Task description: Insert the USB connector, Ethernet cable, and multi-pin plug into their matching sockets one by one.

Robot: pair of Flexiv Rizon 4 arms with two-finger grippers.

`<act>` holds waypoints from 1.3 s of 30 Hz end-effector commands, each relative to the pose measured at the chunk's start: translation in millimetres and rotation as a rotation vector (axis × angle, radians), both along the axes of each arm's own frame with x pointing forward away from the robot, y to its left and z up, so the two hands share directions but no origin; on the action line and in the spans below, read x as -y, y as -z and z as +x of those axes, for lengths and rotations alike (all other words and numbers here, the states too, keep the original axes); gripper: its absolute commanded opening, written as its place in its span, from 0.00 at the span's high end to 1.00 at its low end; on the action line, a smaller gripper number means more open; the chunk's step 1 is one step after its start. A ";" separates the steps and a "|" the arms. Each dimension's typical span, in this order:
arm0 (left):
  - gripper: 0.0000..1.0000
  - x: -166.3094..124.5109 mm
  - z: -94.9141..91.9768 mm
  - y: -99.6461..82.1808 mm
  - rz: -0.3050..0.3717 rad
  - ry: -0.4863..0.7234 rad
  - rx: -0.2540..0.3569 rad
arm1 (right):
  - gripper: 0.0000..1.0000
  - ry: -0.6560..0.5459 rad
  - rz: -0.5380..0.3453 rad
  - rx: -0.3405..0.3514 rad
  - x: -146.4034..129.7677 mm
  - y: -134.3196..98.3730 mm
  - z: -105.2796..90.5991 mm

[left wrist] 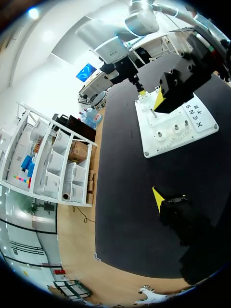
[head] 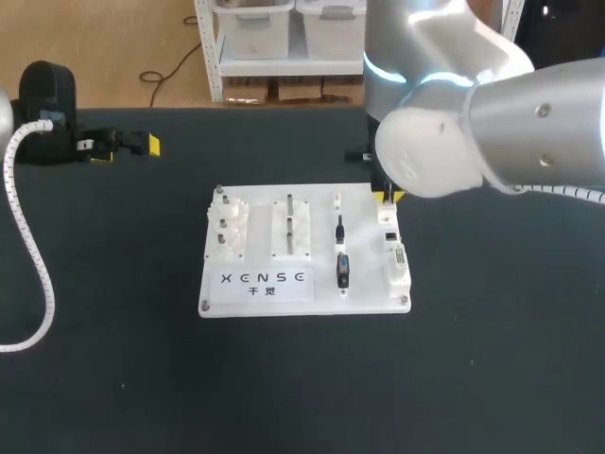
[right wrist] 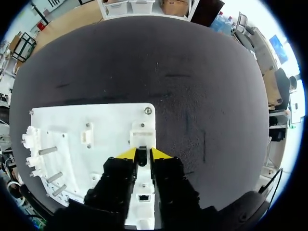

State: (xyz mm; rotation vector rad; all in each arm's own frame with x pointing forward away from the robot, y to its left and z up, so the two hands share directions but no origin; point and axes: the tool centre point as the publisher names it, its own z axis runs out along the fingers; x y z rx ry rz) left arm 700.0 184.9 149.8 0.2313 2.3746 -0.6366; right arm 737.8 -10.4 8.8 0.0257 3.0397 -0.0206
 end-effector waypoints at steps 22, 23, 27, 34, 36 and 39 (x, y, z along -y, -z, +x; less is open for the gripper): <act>0.00 0.0 0.0 -0.1 0.000 0.000 0.000 | 0.00 -0.083 0.027 0.084 -48.5 -39.0 -51.8; 0.00 0.0 0.0 -0.1 0.000 0.000 0.000 | 0.00 -0.090 0.029 0.081 -50.7 -38.0 -53.8; 0.00 0.0 0.0 -0.1 0.000 0.000 0.000 | 0.27 -0.101 0.037 0.060 -57.3 -33.1 -59.4; 0.00 0.0 0.0 -0.1 0.000 0.000 0.000 | 0.56 -0.095 0.075 -0.004 -67.8 -18.7 -67.8; 0.00 0.0 0.0 -0.1 0.000 0.000 0.000 | 0.56 -0.096 0.074 -0.021 -71.2 -14.4 -69.6; 0.00 0.0 0.0 -0.1 0.000 0.000 0.000 | 0.57 -0.103 0.069 -0.032 -76.2 -10.3 -72.6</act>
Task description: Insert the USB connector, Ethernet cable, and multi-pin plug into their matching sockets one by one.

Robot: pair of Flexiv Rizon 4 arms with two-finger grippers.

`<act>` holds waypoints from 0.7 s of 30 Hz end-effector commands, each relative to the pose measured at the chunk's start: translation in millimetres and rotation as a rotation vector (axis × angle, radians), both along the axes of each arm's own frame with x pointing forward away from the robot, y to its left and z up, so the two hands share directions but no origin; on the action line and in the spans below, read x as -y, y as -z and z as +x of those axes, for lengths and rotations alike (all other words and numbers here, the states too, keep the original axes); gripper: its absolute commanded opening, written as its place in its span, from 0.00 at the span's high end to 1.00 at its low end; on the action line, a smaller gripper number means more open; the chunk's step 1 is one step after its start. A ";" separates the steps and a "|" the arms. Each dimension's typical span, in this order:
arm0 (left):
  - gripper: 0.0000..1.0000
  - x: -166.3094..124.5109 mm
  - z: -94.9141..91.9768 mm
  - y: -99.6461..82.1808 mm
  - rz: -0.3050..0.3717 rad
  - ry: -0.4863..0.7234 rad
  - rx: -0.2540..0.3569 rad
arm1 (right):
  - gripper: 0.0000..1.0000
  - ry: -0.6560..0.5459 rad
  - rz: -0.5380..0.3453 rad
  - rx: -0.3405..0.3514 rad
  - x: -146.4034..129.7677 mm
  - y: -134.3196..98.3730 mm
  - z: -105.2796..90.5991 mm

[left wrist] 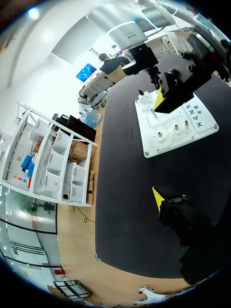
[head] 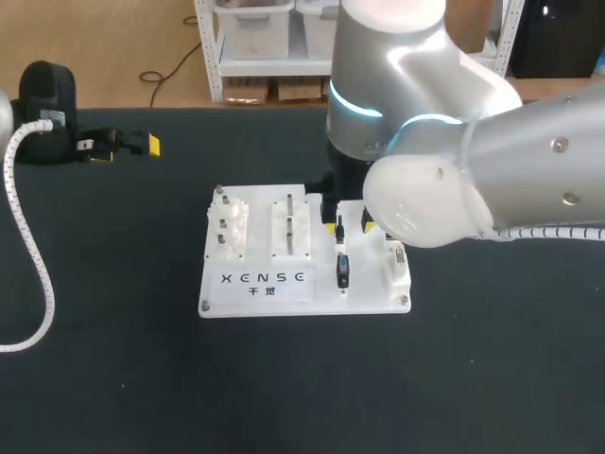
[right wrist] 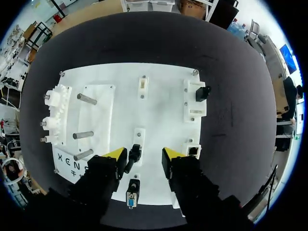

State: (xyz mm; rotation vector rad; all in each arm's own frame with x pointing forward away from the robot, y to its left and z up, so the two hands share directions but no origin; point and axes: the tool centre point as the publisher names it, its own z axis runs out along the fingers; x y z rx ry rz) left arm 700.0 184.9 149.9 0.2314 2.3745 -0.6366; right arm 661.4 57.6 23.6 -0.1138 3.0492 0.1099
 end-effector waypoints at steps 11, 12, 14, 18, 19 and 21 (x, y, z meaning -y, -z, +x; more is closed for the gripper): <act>0.00 0.0 0.0 0.0 0.000 0.000 0.000 | 0.66 -0.039 -0.037 -0.016 -17.7 9.2 -0.3; 0.00 0.0 0.0 0.0 0.000 0.000 0.000 | 0.66 -0.041 -0.040 -0.013 -17.7 9.3 -0.2; 0.00 0.0 0.0 0.0 0.000 0.000 0.000 | 0.67 -0.041 -0.042 -0.012 -16.8 9.6 -0.4; 0.00 0.0 0.0 0.0 0.000 0.000 0.000 | 0.67 -0.028 -0.047 -0.011 -12.0 9.8 0.4; 0.00 0.0 0.0 0.0 0.000 0.000 0.000 | 0.67 -0.026 -0.047 -0.011 -11.2 9.8 0.5; 0.00 0.0 0.0 0.0 0.000 0.000 0.000 | 0.67 -0.017 -0.048 -0.012 -9.6 9.8 0.6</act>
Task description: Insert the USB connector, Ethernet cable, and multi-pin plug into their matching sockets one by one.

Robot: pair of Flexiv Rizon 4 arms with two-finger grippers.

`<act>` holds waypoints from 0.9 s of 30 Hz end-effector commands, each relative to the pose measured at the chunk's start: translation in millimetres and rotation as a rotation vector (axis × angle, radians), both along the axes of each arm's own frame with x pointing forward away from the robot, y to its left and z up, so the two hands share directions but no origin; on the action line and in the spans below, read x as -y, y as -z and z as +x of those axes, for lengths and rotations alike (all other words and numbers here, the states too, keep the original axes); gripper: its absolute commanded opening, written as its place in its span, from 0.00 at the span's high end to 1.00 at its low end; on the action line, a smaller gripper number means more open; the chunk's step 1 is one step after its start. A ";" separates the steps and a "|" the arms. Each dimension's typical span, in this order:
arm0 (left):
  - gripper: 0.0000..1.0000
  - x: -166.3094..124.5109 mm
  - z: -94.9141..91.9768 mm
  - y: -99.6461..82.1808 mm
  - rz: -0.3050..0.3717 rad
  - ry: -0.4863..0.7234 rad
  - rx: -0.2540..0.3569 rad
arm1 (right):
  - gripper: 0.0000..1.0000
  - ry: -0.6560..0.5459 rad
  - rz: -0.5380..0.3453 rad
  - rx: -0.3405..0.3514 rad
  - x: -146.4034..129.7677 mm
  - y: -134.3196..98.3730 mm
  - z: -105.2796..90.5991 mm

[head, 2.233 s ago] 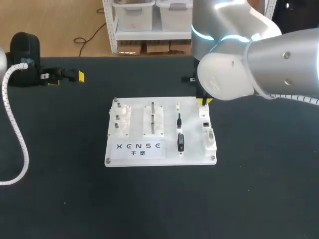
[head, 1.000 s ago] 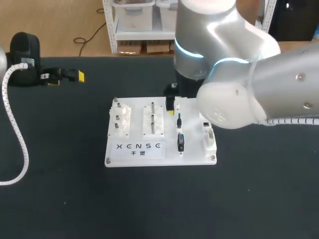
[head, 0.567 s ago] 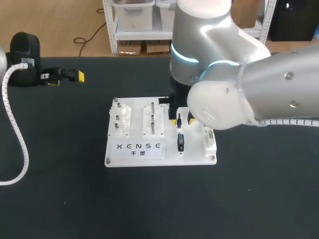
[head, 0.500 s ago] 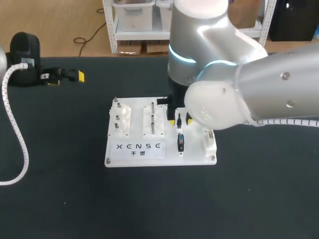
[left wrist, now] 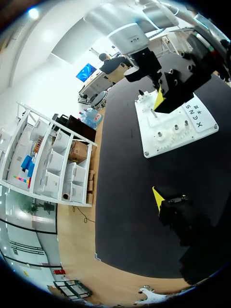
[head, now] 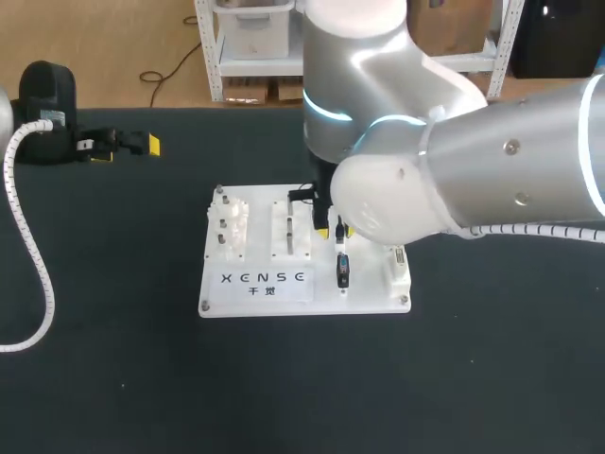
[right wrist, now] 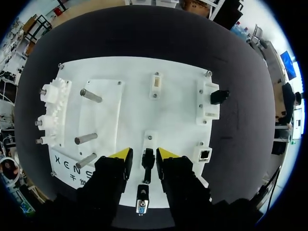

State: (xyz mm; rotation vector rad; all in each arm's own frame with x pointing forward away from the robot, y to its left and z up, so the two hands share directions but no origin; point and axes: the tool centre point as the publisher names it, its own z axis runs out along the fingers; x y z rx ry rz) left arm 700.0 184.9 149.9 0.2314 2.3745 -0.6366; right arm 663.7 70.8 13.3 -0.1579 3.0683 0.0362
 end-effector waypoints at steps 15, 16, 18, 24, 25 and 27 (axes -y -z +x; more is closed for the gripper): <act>0.00 0.0 0.0 0.0 0.000 0.000 0.000 | 1.00 -0.004 0.019 0.027 5.0 -1.3 -7.5; 0.00 0.0 0.0 0.0 0.000 0.000 0.000 | 1.00 -0.005 0.020 0.031 5.4 -2.4 -7.8; 0.00 0.0 0.0 0.0 0.000 0.000 0.000 | 1.00 -0.011 0.029 0.059 6.5 -6.2 -8.0; 0.00 0.0 0.0 0.0 0.000 0.000 0.000 | 1.00 -0.019 0.038 0.107 8.7 -17.1 -7.8; 0.00 0.0 0.0 0.0 0.000 0.000 0.000 | 1.00 -0.017 0.041 0.108 9.4 -18.6 -7.4; 0.00 0.0 0.0 0.0 0.000 0.000 0.000 | 1.00 -0.014 0.048 0.120 11.8 -24.2 -6.9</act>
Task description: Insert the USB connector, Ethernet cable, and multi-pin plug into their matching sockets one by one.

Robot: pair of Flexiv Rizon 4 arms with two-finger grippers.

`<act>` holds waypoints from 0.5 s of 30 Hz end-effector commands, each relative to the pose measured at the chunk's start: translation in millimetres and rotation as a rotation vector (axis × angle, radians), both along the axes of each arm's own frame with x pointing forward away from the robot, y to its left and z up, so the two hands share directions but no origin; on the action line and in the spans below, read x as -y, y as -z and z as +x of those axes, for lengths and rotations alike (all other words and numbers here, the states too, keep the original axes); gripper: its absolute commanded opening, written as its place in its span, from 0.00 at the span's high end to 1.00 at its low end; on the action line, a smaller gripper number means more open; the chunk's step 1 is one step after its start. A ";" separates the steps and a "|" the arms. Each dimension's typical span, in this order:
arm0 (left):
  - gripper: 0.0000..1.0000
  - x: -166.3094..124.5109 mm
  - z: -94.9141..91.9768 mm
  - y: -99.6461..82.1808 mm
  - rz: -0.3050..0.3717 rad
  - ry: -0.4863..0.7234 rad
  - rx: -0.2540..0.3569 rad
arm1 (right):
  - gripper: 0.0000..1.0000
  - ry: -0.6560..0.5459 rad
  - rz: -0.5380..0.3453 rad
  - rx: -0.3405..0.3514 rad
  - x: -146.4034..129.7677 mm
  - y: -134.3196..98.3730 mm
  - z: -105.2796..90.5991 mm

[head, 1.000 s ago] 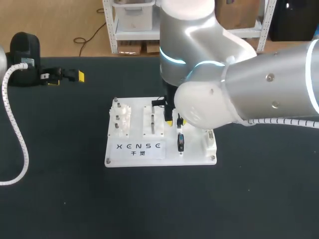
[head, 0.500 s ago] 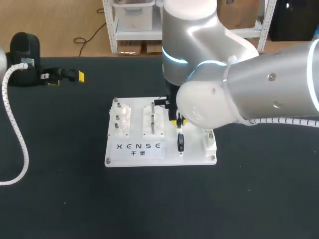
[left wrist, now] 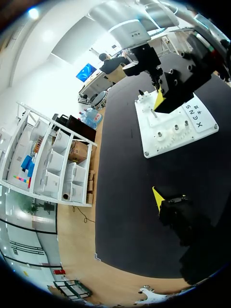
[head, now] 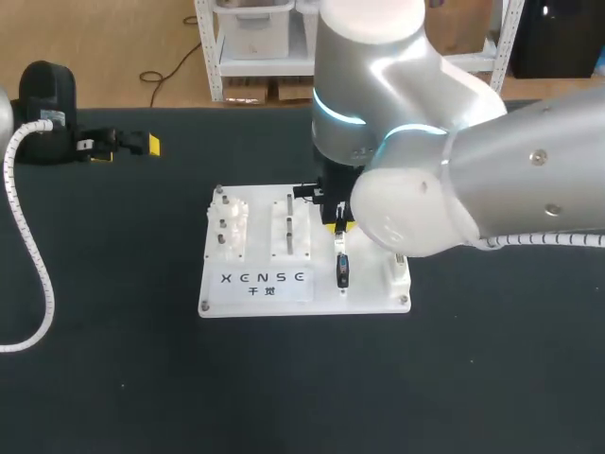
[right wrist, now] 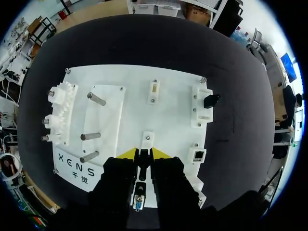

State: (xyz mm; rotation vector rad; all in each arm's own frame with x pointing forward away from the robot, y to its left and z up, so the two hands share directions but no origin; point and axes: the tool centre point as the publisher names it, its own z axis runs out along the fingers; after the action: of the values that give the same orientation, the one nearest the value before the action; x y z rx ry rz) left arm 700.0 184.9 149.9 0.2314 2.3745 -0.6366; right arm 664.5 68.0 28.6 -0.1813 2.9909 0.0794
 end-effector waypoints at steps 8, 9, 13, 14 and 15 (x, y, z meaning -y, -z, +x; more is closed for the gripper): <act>0.00 0.0 0.0 0.0 0.000 0.000 0.000 | 1.00 0.025 -0.013 0.088 33.2 -15.3 -4.3; 0.00 0.0 0.0 0.0 0.000 0.000 0.000 | 1.00 0.027 -0.023 0.092 37.2 -14.7 -4.0; 0.00 0.0 0.0 0.0 0.000 0.000 0.000 | 1.00 0.043 -0.050 0.088 51.1 -10.7 -4.6; 0.00 0.0 0.0 0.0 0.000 0.000 0.000 | 1.00 0.047 -0.061 0.087 54.2 -9.8 -5.1; 0.00 0.0 0.0 0.0 0.000 0.000 0.000 | 1.00 0.052 -0.068 0.089 57.2 -8.8 -5.5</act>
State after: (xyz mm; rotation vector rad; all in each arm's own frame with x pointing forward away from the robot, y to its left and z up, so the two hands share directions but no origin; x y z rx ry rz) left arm 700.0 184.9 149.9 0.2314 2.3745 -0.6366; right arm 663.5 16.2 38.3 -0.1190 2.9470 -0.0358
